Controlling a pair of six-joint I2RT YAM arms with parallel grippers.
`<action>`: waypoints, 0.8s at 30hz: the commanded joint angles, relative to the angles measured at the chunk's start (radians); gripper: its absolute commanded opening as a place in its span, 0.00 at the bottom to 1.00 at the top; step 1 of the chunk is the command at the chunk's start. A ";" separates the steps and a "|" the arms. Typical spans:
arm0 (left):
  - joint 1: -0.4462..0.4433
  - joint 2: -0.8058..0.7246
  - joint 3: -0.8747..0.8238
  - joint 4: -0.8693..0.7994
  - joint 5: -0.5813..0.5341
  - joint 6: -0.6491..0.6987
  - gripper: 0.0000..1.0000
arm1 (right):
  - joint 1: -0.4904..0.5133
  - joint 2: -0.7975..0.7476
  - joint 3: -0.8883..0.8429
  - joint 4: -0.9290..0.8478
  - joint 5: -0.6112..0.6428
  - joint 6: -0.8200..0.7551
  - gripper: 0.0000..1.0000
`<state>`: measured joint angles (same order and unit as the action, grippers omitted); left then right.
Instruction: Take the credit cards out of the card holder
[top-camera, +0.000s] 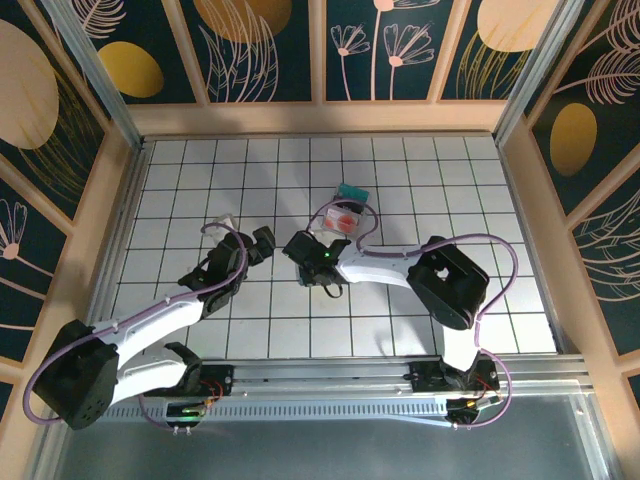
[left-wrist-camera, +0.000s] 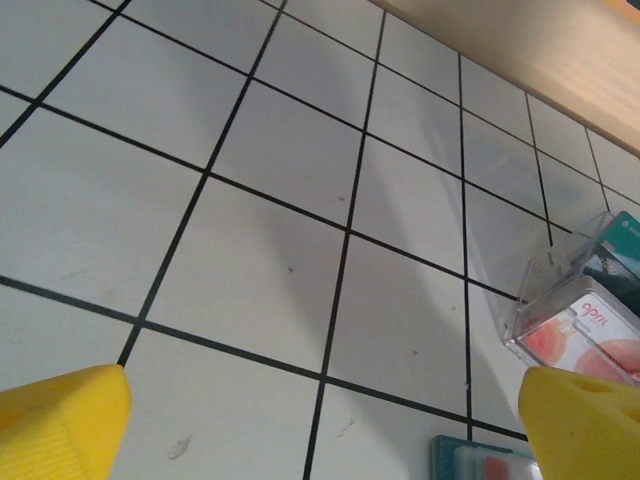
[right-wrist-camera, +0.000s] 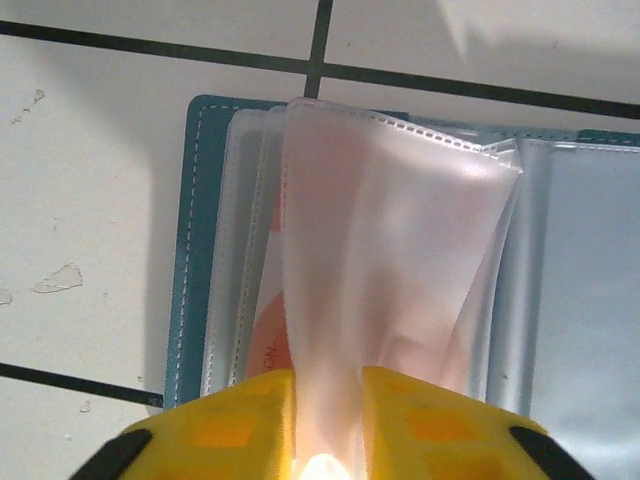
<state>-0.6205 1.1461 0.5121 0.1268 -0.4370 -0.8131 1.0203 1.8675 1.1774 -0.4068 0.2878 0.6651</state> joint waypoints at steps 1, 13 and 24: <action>0.005 0.018 0.040 -0.006 0.022 0.044 0.99 | -0.012 -0.042 -0.013 -0.053 0.065 0.020 0.27; 0.005 0.071 0.078 0.005 0.068 0.077 0.99 | -0.050 -0.112 -0.071 -0.044 0.097 0.036 0.22; -0.006 0.150 0.108 0.036 0.210 0.167 0.99 | -0.113 -0.199 -0.133 0.038 0.018 0.024 0.00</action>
<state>-0.6209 1.2652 0.5957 0.1314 -0.2970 -0.6937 0.9249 1.7317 1.0683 -0.4068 0.3248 0.6868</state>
